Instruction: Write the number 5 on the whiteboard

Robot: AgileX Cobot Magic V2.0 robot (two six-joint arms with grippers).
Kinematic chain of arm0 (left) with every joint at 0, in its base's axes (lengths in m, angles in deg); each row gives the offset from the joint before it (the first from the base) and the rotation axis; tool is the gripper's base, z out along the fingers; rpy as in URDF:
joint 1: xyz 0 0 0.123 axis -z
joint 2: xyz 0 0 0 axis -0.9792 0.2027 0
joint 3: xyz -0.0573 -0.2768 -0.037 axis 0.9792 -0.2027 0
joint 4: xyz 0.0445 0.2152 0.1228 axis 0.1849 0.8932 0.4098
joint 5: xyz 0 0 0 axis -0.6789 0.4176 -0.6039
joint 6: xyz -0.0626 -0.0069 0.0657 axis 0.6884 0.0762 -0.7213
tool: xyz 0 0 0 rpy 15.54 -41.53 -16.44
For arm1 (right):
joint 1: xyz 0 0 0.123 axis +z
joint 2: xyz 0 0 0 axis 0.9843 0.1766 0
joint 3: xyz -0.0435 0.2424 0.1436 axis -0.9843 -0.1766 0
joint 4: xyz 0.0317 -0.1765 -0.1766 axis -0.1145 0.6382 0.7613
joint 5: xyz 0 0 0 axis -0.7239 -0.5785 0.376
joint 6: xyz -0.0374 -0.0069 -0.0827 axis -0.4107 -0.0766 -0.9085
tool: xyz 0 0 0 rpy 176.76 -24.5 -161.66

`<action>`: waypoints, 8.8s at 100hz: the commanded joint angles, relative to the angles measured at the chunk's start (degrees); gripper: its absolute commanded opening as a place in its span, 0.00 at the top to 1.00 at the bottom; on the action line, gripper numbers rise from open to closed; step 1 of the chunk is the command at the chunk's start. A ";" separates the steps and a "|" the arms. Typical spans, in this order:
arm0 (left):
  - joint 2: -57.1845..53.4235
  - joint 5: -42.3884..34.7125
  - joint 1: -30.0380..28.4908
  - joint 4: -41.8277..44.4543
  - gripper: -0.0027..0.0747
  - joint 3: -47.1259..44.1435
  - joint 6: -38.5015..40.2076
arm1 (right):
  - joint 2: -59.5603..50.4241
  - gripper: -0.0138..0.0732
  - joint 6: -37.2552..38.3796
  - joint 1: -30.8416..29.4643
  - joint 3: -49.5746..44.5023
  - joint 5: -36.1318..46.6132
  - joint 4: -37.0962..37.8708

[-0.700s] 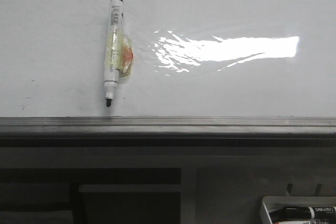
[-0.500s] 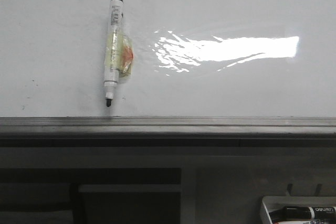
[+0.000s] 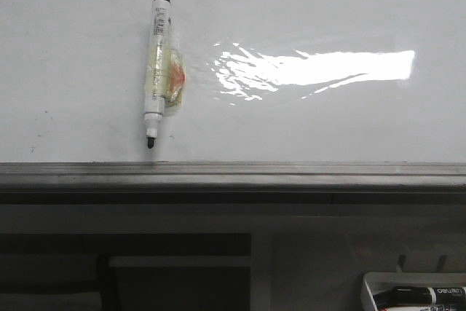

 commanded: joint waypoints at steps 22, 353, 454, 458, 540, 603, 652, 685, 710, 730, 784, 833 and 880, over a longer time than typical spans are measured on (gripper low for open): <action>-1.58 -5.12 -0.09 -0.51 0.99 -0.96 0.47 | -0.93 0.91 -0.38 -0.22 -1.41 2.63 2.81; 69.41 -14.61 39.59 -31.14 0.99 36.94 -21.47 | 20.44 0.35 -8.13 20.67 31.12 -8.29 -20.78; 63.02 -2.69 52.74 -3.74 0.99 40.56 -43.61 | 50.33 0.35 -33.57 54.32 40.61 1.39 -29.04; 63.02 -2.69 52.74 -3.74 0.99 40.56 -43.61 | 51.40 0.35 -33.57 54.32 40.61 2.17 -29.04; 63.02 -2.79 52.74 -3.74 0.99 40.56 -43.61 | 60.22 0.63 -33.57 54.32 40.61 8.23 -29.04; 62.34 -8.65 52.74 -4.43 0.51 40.56 -36.95 | 59.28 0.91 -33.57 53.93 40.61 8.91 -29.04; 42.00 -9.27 40.79 -4.56 0.49 36.66 -20.04 | 43.49 0.89 -27.76 42.16 35.98 5.29 -29.04; 27.66 -11.73 25.04 -12.51 0.91 25.64 -11.33 | 45.24 0.89 -27.58 41.55 34.69 12.64 -29.04; 27.26 -11.72 23.84 -14.83 0.99 25.20 -11.33 | 55.91 0.89 -27.58 37.96 44.24 8.83 -29.15; 27.26 -11.71 23.84 -16.20 0.99 25.30 -11.33 | 61.18 0.89 -27.50 35.17 48.57 7.26 -30.17; 27.26 -11.71 23.84 -16.20 0.99 25.30 -11.43 | 66.23 0.89 -27.50 31.31 50.48 7.29 -30.17; 27.26 -11.71 23.84 -16.20 0.99 25.30 -11.43 | 67.84 0.89 -25.25 31.31 50.23 -0.31 -30.17; 27.26 -11.71 23.84 -16.20 0.99 25.30 -11.43 | 66.11 0.89 -21.68 29.06 50.16 -0.60 -28.36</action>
